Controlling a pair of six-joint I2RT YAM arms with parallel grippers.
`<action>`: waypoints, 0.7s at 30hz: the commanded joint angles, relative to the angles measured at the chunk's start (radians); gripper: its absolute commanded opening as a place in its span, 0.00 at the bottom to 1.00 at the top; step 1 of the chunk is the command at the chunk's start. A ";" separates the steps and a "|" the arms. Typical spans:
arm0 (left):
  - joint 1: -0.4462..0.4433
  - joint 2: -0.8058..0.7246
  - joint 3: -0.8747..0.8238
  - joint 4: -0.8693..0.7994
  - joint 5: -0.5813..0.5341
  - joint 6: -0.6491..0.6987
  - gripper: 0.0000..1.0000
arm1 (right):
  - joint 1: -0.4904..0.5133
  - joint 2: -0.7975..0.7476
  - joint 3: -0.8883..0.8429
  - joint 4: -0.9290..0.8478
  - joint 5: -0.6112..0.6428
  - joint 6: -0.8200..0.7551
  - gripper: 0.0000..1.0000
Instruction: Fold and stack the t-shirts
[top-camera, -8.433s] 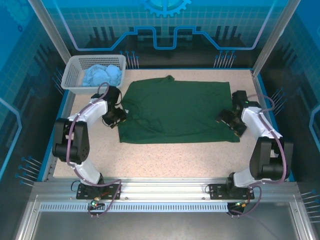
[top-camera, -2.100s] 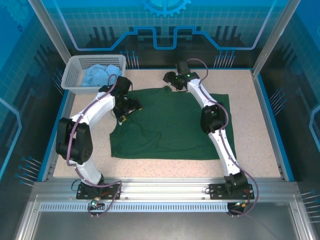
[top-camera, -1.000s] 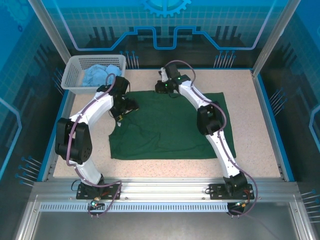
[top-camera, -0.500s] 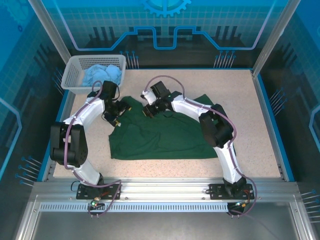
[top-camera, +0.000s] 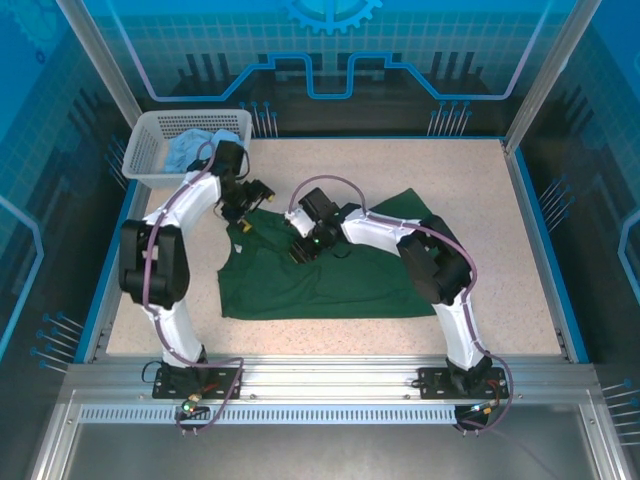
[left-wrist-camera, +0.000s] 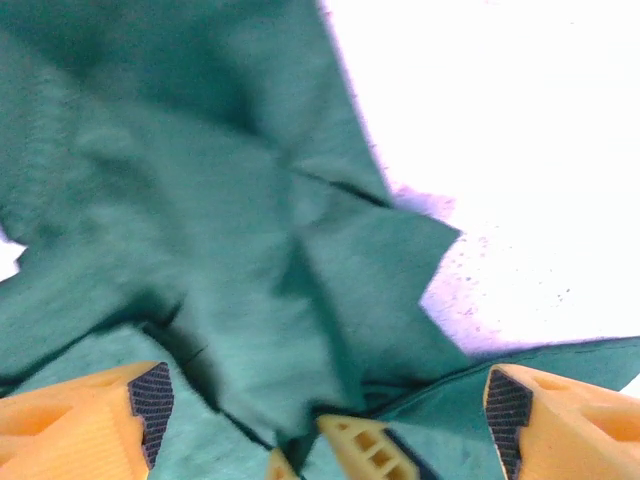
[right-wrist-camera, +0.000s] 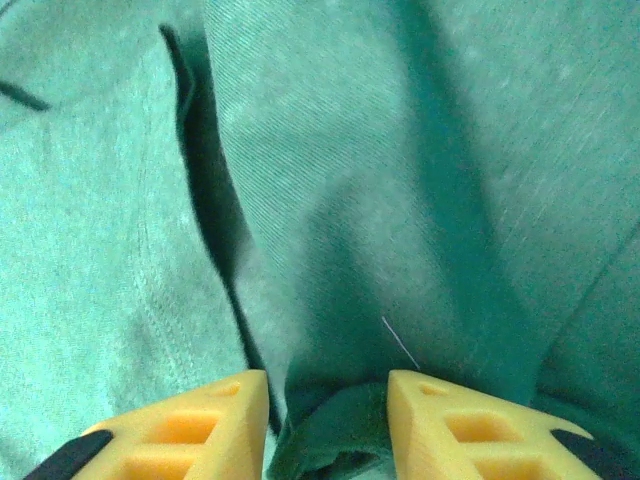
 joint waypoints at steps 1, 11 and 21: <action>-0.029 0.073 0.128 -0.161 -0.053 0.063 0.82 | 0.006 -0.055 -0.044 -0.014 0.009 0.037 0.41; -0.093 0.291 0.389 -0.317 -0.211 0.077 0.79 | -0.140 -0.235 -0.110 0.077 -0.080 0.271 0.64; -0.111 0.444 0.558 -0.301 -0.055 0.072 0.82 | -0.489 -0.167 -0.013 -0.154 0.176 0.613 0.62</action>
